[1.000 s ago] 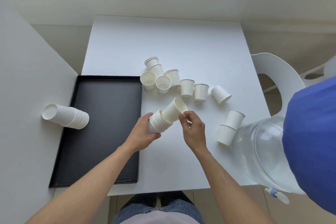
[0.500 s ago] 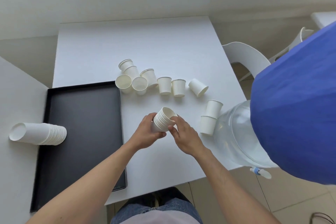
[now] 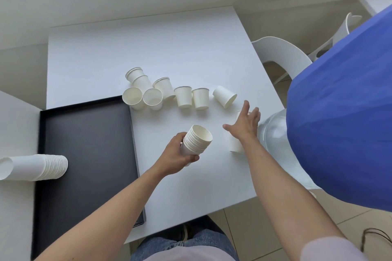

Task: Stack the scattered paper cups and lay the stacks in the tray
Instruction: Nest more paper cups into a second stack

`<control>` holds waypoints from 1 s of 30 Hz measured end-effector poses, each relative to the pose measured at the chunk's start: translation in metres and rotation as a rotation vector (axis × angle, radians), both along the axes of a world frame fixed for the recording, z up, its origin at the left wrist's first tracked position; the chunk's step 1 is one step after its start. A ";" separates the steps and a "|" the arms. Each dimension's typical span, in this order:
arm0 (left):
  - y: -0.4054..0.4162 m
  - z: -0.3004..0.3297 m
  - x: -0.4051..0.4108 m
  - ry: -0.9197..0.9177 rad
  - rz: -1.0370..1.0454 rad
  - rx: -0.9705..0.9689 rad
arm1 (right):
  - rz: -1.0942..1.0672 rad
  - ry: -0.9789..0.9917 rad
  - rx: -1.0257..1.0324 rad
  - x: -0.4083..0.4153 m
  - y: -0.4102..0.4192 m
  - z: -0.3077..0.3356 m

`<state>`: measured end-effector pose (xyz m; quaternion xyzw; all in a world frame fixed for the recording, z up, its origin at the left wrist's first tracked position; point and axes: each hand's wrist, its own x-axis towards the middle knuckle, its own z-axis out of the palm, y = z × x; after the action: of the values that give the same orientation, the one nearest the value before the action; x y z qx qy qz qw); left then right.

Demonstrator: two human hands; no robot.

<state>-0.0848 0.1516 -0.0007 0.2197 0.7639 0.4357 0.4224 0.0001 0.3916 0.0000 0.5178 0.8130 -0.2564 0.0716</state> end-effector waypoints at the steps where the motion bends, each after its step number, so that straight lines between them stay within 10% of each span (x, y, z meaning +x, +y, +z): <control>1: -0.001 0.000 0.000 -0.003 0.003 -0.001 | 0.000 -0.049 -0.014 -0.002 0.004 -0.002; 30: -0.017 0.004 -0.009 -0.003 0.123 0.022 | 0.218 -0.024 0.180 0.024 -0.028 -0.045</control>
<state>-0.0935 0.1350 0.0034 0.1760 0.7705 0.4696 0.3936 0.0239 0.3634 -0.0449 0.4339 0.8832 -0.1668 0.0620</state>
